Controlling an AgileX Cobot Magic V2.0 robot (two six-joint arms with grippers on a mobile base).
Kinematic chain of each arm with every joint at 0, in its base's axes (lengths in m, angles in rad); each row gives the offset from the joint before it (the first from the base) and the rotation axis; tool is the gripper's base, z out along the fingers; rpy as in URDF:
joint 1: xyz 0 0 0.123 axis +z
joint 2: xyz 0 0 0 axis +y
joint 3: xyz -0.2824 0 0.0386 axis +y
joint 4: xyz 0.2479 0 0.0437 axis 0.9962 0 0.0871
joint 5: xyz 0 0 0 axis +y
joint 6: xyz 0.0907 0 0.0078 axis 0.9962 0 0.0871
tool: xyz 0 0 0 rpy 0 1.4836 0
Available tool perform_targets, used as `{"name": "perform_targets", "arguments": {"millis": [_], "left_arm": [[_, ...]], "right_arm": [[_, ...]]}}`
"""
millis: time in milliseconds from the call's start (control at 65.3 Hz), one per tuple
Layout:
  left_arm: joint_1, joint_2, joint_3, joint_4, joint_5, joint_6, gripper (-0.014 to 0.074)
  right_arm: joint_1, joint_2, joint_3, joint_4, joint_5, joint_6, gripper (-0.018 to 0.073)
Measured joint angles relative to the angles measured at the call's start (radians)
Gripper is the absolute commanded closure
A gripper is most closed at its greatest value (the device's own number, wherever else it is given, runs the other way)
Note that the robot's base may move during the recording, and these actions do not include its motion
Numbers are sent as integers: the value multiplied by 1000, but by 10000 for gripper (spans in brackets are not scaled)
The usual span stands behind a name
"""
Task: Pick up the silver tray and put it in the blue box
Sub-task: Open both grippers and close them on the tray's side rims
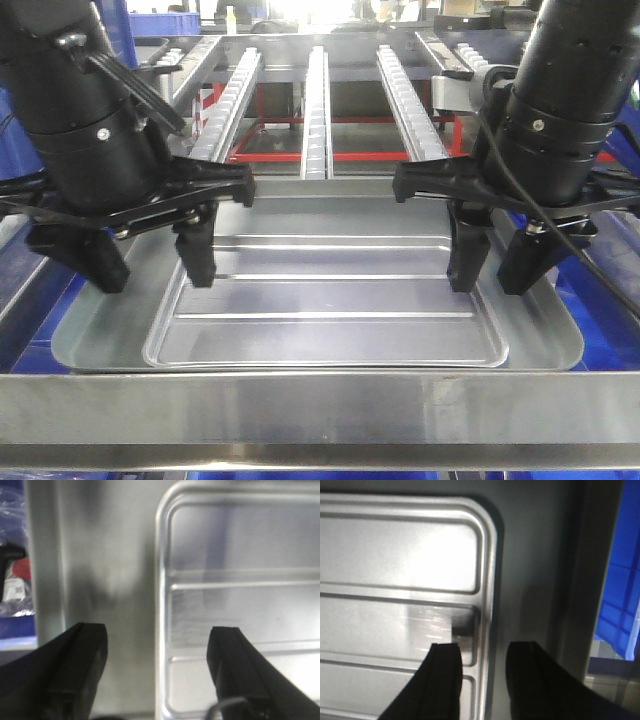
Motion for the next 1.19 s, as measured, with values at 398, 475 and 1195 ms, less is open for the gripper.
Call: {"name": "perform_targets", "arguments": {"millis": [398,475,1195], "left_arm": [[0,63,-1,0,-14,0,302],[0,67,-2,0,-12,0,302],[0,69,-10,2,-3,0,302]], "right_arm": [[0,22,0,0,-22,2,208],[0,23,0,0,-22,2,208],[0,49,-2,2,-8,2,208]]}}
